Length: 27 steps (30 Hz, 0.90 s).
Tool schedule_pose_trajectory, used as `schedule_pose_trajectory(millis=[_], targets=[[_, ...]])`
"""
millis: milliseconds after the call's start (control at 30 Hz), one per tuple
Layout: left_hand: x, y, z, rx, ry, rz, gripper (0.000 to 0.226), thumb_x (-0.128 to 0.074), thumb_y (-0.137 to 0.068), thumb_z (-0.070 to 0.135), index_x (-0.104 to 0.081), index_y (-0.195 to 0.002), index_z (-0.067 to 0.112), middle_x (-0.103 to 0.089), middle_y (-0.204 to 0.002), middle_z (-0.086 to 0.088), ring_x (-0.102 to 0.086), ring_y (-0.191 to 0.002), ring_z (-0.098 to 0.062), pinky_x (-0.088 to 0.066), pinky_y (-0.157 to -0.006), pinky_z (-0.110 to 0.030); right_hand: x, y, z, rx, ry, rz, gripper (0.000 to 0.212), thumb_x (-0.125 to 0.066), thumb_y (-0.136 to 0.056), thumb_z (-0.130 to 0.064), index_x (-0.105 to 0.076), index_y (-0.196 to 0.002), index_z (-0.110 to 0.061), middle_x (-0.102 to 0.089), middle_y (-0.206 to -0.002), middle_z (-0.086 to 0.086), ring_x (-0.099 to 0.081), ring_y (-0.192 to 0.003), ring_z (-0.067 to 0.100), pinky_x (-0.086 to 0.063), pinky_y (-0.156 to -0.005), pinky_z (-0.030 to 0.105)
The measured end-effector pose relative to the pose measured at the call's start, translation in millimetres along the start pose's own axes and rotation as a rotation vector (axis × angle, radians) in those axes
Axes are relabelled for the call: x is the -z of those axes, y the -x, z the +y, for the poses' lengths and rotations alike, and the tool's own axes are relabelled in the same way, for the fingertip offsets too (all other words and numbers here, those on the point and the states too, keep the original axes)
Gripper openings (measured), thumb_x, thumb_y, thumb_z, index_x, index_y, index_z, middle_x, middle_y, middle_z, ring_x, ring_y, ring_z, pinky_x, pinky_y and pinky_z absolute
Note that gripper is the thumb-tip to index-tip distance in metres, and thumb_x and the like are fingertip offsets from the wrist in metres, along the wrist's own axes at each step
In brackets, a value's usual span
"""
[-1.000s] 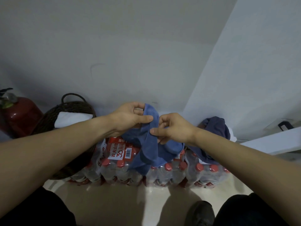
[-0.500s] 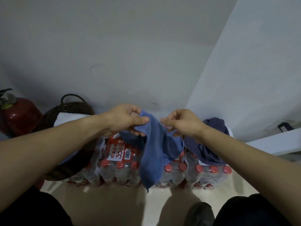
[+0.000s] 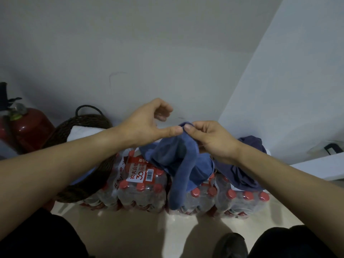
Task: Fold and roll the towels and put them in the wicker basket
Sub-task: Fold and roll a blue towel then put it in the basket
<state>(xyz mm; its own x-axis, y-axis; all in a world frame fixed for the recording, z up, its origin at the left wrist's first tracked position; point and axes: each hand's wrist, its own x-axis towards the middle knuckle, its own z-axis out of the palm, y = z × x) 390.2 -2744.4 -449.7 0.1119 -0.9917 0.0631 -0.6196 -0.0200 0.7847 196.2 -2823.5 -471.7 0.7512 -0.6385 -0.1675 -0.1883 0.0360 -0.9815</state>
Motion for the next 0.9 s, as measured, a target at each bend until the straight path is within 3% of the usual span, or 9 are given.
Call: schedule_pose_trajectory(millis=[100, 167, 300, 367, 433, 533, 600, 767, 900], targets=[[-2, 1, 1, -0.041, 0.103, -0.102, 0.075, -0.070, -0.067, 0.054, -0.051, -0.132, 0.020, -0.065, -0.120, 0.006, -0.060, -0.112, -0.002, -0.048, -0.098, -0.025, -2, 0, -4, 0.022, -0.015, 0.025, 0.044, -0.044, -0.103, -0.036, -0.071, -0.087, -0.005, -0.072, -0.069, 0.004, -0.067, -0.060, 0.011, -0.050, -0.054, 0.019], [-6, 2, 2, -0.011, 0.207, -0.160, 0.064, -0.069, -0.071, 0.048, -0.056, -0.126, 0.017, -0.072, -0.104, -0.002, -0.068, -0.101, -0.010, -0.053, -0.093, -0.030, -4, -2, -5, 0.025, -0.026, 0.057, 0.050, -0.044, -0.101, -0.044, -0.076, -0.092, -0.006, -0.076, -0.086, 0.013, -0.073, -0.077, 0.021, -0.055, -0.064, 0.024], [-11, 3, 7, -0.013, 0.275, -0.157, 0.032, -0.066, -0.084, 0.031, -0.064, -0.102, 0.005, -0.068, -0.093, -0.029, -0.069, -0.083, -0.033, -0.054, -0.084, -0.050, -5, -6, -6, -0.021, -0.105, 0.121, 0.062, -0.045, -0.095, -0.056, -0.077, -0.085, -0.005, -0.074, -0.094, 0.022, -0.073, -0.085, 0.029, -0.058, -0.075, 0.034], [-10, 2, 9, 0.006, 0.321, -0.133, 0.029, -0.060, -0.093, 0.025, -0.062, -0.099, -0.003, -0.066, -0.093, -0.035, -0.067, -0.080, -0.039, -0.055, -0.078, -0.047, -3, -6, -7, -0.056, -0.116, 0.088, 0.065, -0.047, -0.086, -0.066, -0.078, -0.090, -0.009, -0.074, -0.102, 0.020, -0.072, -0.096, 0.029, -0.058, -0.084, 0.036], [-8, 1, 12, 0.021, 0.376, -0.102, 0.029, -0.055, -0.097, 0.023, -0.059, -0.095, -0.006, -0.064, -0.088, -0.034, -0.061, -0.075, -0.032, -0.051, -0.074, -0.040, -2, -4, -7, -0.086, -0.170, -0.013, 0.066, -0.052, -0.081, -0.067, -0.075, -0.104, -0.009, -0.073, -0.111, 0.015, -0.070, -0.105, 0.027, -0.058, -0.087, 0.033], [-8, 0, 17, 0.024, 0.459, -0.054, 0.022, -0.049, -0.099, 0.020, -0.057, -0.089, 0.002, -0.056, -0.081, -0.019, -0.052, -0.072, -0.024, -0.047, -0.064, -0.030, 2, 0, -6, -0.137, -0.146, -0.163, 0.062, -0.072, -0.076, -0.056, -0.070, -0.108, -0.003, -0.071, -0.112, 0.019, -0.069, -0.103, 0.030, -0.058, -0.084, 0.034], [-10, 0, 19, 0.029, 0.445, -0.004, 0.022, -0.049, -0.100, 0.021, -0.056, -0.087, 0.005, -0.053, -0.075, -0.013, -0.049, -0.066, -0.019, -0.043, -0.058, -0.022, 7, 5, -8, -0.201, -0.055, -0.249, 0.044, -0.080, -0.075, -0.037, -0.071, -0.105, -0.006, -0.072, -0.110, 0.018, -0.070, -0.100, 0.031, -0.057, -0.084, 0.036], [-9, -3, 15, 0.065, 0.302, 0.057, 0.027, -0.051, -0.099, 0.026, -0.054, -0.076, 0.011, -0.048, -0.067, -0.005, -0.044, -0.060, -0.010, -0.035, -0.055, -0.021, 25, 16, -2, -0.397, 0.285, -0.401, 0.019, -0.074, -0.079, 0.003, -0.073, -0.096, -0.006, -0.074, -0.103, 0.013, -0.070, -0.098, 0.029, -0.055, -0.091, 0.040], [-4, -7, 2, 0.140, 0.015, 0.057, 0.039, -0.056, -0.093, 0.025, -0.042, -0.058, 0.019, -0.038, -0.053, 0.004, -0.033, -0.039, -0.003, -0.027, -0.040, -0.015, 41, 29, 5, -0.573, 0.519, -0.520, 0.021, -0.072, -0.079, 0.002, -0.075, -0.071, -0.017, -0.072, -0.072, 0.000, -0.067, -0.068, 0.015, -0.051, -0.063, 0.025]])
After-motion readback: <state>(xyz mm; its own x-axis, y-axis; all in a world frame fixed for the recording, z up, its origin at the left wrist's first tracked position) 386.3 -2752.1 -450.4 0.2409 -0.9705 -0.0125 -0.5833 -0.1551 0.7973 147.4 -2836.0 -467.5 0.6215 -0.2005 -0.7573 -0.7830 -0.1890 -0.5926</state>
